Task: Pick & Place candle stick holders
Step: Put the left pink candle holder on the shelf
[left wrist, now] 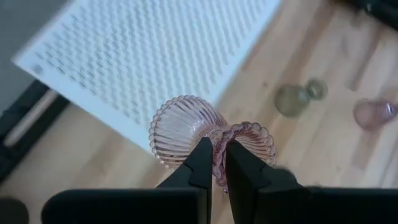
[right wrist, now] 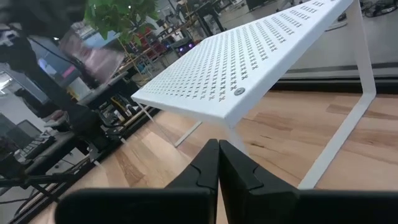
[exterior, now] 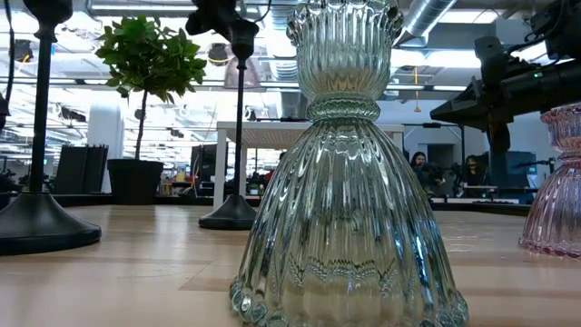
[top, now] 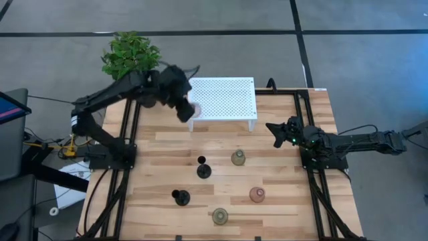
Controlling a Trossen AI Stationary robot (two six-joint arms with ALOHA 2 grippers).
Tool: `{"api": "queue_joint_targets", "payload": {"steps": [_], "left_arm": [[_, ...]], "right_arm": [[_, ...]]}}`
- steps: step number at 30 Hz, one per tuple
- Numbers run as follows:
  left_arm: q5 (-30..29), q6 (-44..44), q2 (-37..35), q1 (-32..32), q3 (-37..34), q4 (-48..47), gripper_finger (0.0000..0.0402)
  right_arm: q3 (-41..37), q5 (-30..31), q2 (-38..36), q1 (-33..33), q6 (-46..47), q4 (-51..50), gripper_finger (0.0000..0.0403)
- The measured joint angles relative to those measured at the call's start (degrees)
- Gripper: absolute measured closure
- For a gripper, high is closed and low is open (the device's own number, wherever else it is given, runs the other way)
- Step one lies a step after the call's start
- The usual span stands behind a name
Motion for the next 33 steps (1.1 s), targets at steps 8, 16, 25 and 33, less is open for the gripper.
{"api": "queue_joint_targets", "payload": {"steps": [8, 16, 25, 33], "left_arm": [[1.6, 3.2, 7.8, 8.5, 5.1, 1.7, 0.0380], [7.9, 4.5, 12.9, 15.5, 6.8, 8.6, 0.0380], [7.9, 1.7, 13.2, 19.1, 7.1, 9.8, 0.0380], [7.7, 1.0, 15.0, 18.8, 7.2, 10.3, 0.0380]], "right_arm": [[0.0, 0.0, 0.0, 0.0, -0.6, 0.0, 0.0403], [0.0, -0.7, 0.0, 0.0, -0.6, 0.0, 0.0403], [0.0, -1.7, 0.0, 0.0, -2.1, 0.0, 0.0403], [0.0, -1.6, 0.0, 0.0, -2.1, 0.0, 0.0403]]}}
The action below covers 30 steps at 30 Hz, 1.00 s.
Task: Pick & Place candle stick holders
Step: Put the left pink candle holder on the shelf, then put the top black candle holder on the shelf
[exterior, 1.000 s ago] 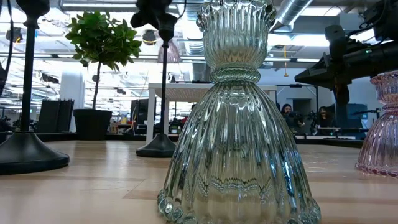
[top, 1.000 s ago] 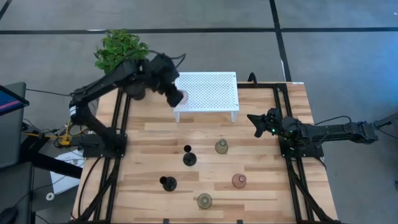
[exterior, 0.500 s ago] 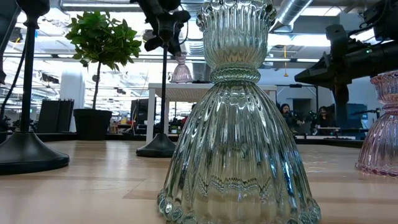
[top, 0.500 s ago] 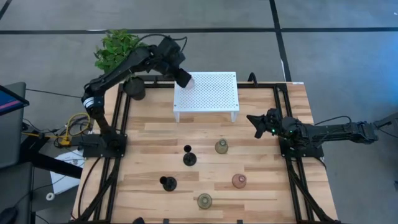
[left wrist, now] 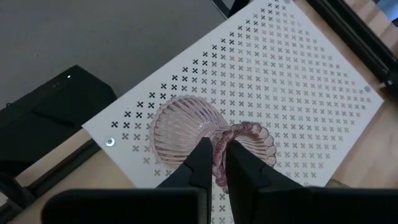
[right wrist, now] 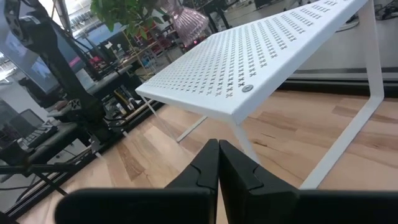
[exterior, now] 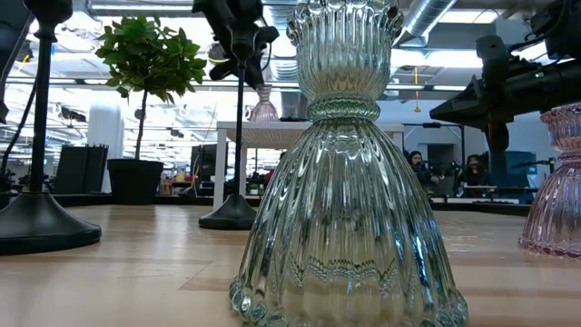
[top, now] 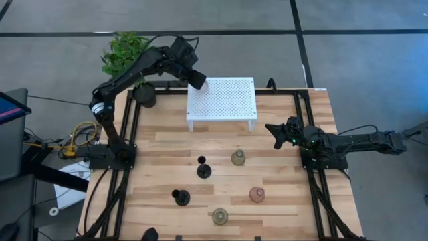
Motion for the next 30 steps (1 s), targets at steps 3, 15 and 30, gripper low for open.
{"api": "queue_joint_targets", "payload": {"steps": [3, 15, 30], "left_arm": [[0.0, 0.0, 1.0, -0.1, 0.0, 0.0, 0.0380], [0.1, -0.1, 2.7, 0.0, 0.0, 0.5, 0.0380], [-5.0, 0.7, 2.5, 0.0, 0.0, 2.1, 0.0290]], "right_arm": [[0.0, 0.0, 0.0, 0.0, 0.0, 0.0, 0.0403], [0.0, 0.1, 0.0, 0.0, 0.0, 0.0, 0.0403], [0.0, -0.5, 0.0, 0.0, 0.0, 0.0, 0.0403]]}}
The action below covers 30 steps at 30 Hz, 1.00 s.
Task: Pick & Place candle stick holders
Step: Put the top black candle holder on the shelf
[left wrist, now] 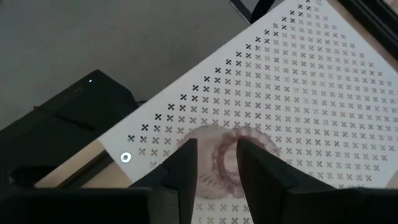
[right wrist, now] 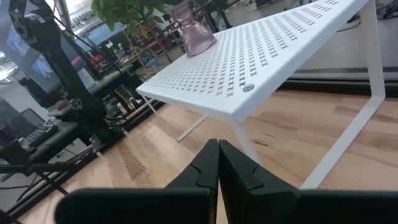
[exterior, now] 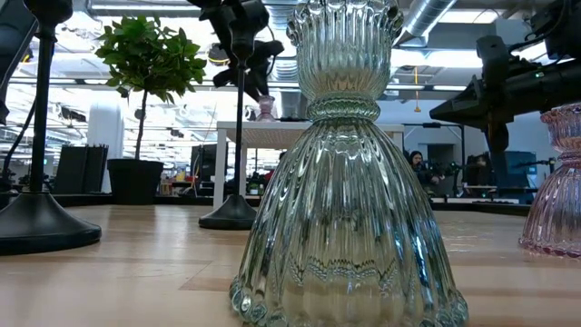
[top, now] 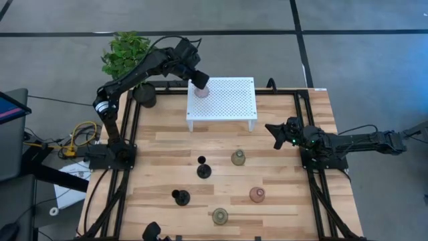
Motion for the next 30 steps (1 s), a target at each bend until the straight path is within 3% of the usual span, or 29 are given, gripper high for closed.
{"api": "queue_joint_targets", "payload": {"steps": [15, 21, 30], "left_arm": [[0.4, 0.2, -7.4, -0.8, 0.0, 1.8, 0.0303], [1.1, 5.9, -12.3, -4.5, -0.1, 4.2, 0.0306], [1.1, 13.7, -18.9, -11.7, -0.1, 4.3, 0.0385]], "right_arm": [[0.0, -0.8, 0.0, 0.0, 0.0, 0.0, 0.0403], [0.0, -0.8, 0.0, 0.0, 0.0, 0.0, 0.0403], [0.0, -0.8, 0.0, 0.0, 0.0, 0.0, 0.0403]]}}
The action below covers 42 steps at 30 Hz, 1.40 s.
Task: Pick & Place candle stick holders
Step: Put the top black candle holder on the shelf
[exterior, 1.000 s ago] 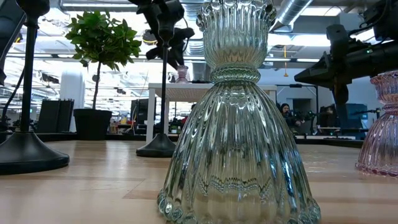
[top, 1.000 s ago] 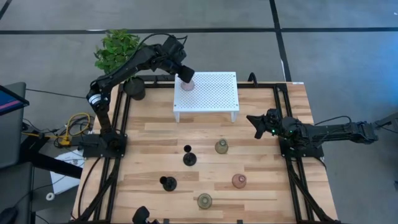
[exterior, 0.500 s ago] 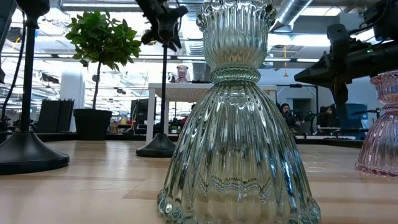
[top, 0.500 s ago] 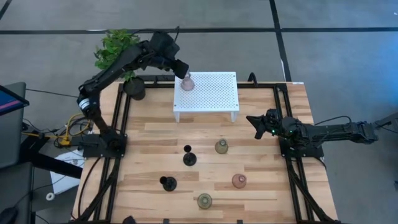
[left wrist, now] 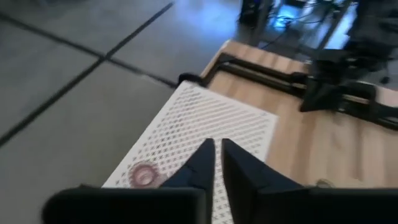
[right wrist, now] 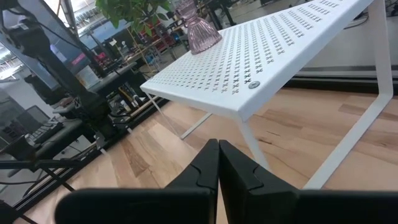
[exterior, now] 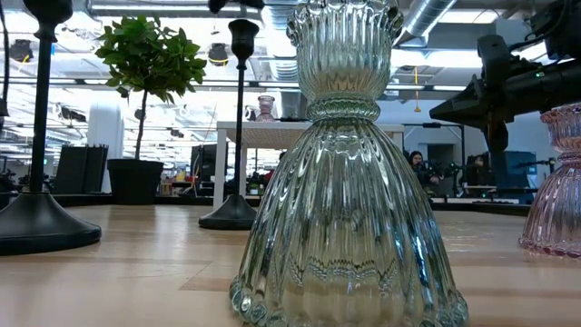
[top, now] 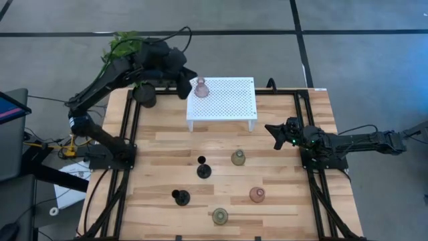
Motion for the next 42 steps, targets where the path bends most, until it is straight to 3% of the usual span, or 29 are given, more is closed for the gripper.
{"api": "queue_joint_targets", "payload": {"steps": [17, 26, 33, 42], "left_arm": [[-0.6, 5.3, -8.8, -7.9, -1.1, -3.7, 0.0398], [-0.6, 6.7, -19.4, -13.3, -14.3, -2.7, 0.0399], [-0.6, 6.6, -27.0, -19.2, -26.3, 4.4, 0.0399], [-0.6, 5.7, -33.7, -24.7, -36.3, 8.5, 0.0399]], "right_arm": [[0.0, 0.0, 0.0, 0.0, -2.6, 0.0, 0.0403], [0.0, 0.1, 0.0, 0.0, -2.5, 0.1, 0.0403], [0.0, 0.1, 0.0, 0.0, -2.5, 0.1, 0.0403], [0.0, 0.1, 0.0, 0.0, -2.4, 0.2, 0.0403]]}}
